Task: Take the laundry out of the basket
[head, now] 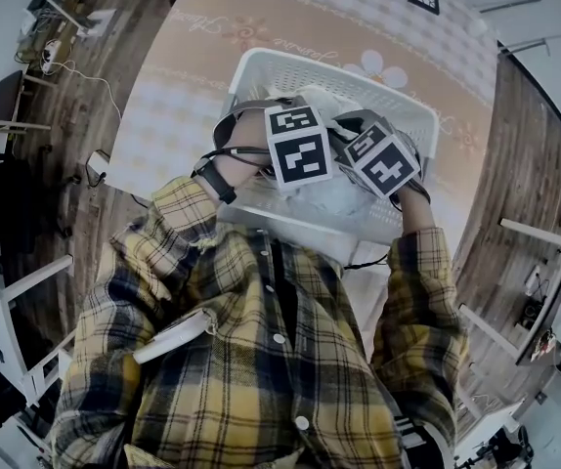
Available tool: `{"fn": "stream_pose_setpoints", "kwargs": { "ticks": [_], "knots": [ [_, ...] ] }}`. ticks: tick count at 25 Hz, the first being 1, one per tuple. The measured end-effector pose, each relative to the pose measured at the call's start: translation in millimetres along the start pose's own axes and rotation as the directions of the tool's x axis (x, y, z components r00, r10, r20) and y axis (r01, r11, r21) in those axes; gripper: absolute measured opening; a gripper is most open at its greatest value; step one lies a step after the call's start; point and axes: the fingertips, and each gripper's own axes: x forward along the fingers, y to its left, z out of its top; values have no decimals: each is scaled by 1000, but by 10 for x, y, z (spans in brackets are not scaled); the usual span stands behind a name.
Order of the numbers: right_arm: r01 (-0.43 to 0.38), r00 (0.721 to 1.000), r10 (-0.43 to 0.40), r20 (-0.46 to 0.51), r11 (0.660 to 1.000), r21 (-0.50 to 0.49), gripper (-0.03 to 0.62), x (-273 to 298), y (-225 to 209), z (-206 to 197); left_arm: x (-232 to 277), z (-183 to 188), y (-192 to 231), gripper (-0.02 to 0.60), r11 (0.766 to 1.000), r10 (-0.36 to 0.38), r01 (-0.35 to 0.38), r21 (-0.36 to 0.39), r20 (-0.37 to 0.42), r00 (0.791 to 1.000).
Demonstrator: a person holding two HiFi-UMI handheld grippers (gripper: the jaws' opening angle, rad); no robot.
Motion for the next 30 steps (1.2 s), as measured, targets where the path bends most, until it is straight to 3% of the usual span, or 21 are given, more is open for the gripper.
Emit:
{"fn": "stream_pose_setpoints", "kwargs": {
  "ticks": [10, 17, 23, 30],
  "knots": [
    [80, 995, -80, 53, 997, 4, 60, -385, -23, 187, -368, 182, 25, 112, 999, 52, -51, -18, 103, 993],
    [180, 968, -186, 171, 982, 51, 60, -921, -15, 511, -931, 384, 60, 109, 996, 88, -81, -36, 256, 963],
    [298, 901, -316, 298, 949, 104, 58, -1455, 80, 970, -1606, 476, 92, 109, 993, 116, -109, -42, 422, 899],
    [370, 779, -407, 477, 913, 174, 58, -1966, 288, 1780, -2496, 341, 257, 107, 985, 169, -163, -64, 583, 795]
  ]
}}
